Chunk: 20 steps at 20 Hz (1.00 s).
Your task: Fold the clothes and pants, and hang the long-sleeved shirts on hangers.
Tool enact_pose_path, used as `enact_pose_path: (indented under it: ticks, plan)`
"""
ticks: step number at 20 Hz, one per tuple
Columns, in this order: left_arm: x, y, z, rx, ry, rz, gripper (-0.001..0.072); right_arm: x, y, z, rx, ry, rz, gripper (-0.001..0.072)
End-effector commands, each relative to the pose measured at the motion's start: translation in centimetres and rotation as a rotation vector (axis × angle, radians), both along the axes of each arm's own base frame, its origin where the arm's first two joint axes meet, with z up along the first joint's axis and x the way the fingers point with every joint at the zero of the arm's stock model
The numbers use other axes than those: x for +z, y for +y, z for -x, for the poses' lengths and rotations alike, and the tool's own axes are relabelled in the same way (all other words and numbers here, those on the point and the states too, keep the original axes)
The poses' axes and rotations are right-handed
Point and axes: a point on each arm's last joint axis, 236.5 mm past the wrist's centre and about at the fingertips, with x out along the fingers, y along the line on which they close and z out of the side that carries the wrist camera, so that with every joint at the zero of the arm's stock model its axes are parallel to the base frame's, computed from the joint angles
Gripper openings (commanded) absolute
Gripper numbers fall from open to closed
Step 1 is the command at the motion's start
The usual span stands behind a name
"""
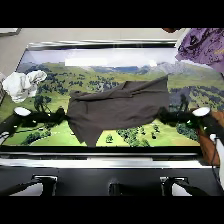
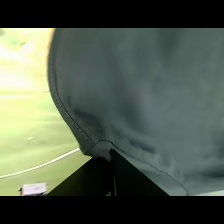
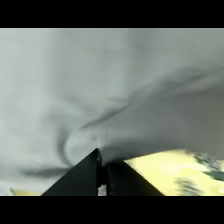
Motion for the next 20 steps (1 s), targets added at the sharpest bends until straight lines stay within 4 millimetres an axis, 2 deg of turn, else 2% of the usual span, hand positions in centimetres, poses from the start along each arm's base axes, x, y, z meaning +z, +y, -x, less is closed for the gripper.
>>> enact_pose_path:
  ticks: [1, 2, 4, 5, 7, 9, 10, 11, 13, 15, 17, 18, 20]
  plan:
    - [12.8, 0.6, -3.8, 0.002, -0.341, -0.048, 0.0019, 12.2, -0.2, -2.4, 0.057, -0.217, 0.059, 0.0035]
    - [18.2, 0.8, -4.2, 0.004, -0.468, -0.072, 0.0019, 16.5, -0.7, -2.5, 0.072, -0.284, 0.112, 0.0035]
    - [28.9, 1.2, -3.1, 0.031, -0.701, -0.123, 0.002, 24.6, -1.8, -1.2, 0.087, -0.42, 0.245, 0.0035]
    - [33.9, 1.5, -1.6, 0.048, -0.81, -0.156, 0.0019, 28.6, -2.2, 0.0, 0.08, -0.498, 0.31, 0.0036]
    - [43.2, 2.4, 3.2, 0.107, -1.018, -0.24, 0.0019, 36.9, -3.0, 3.5, 0.017, -0.679, 0.424, 0.0036]
    - [49.3, 3.6, 8.7, 0.195, -1.161, -0.311, 0.0019, 43.1, -3.3, 7.9, -0.052, -0.835, 0.502, 0.0036]
    - [51.2, 4.3, 11.2, 0.241, -1.209, -0.337, 0.0019, 45.3, -3.2, 10.0, -0.08, -0.897, 0.523, 0.0036]
    - [52.5, 5.0, 13.6, 0.294, -1.245, -0.358, 0.0019, 47.2, -3.0, 12.2, -0.105, -0.958, 0.538, 0.0036]
    - [53.5, 6.7, 17.3, 0.391, -1.275, -0.399, 0.0019, 49.8, -2.7, 15.4, -0.151, -1.063, 0.557, 0.0036]
    - [52.8, 8.1, 18.7, 0.444, -1.239, -0.451, 0.0019, 51.6, -2.8, 16.9, -0.191, -1.134, 0.571, 0.0035]
    - [50.6, 9.0, 17.9, 0.437, -1.146, -0.502, 0.0019, 51.4, -3.3, 15.9, -0.202, -1.117, 0.57, 0.0035]
    - [49.2, 9.2, 16.7, 0.424, -1.092, -0.509, 0.0019, 50.6, -3.5, 14.5, -0.193, -1.085, 0.562, 0.0036]
    - [45.1, 9.6, 12.9, 0.38, -0.944, -0.523, 0.0018, 47.6, -3.8, 10.2, -0.147, -0.968, 0.521, 0.0036]
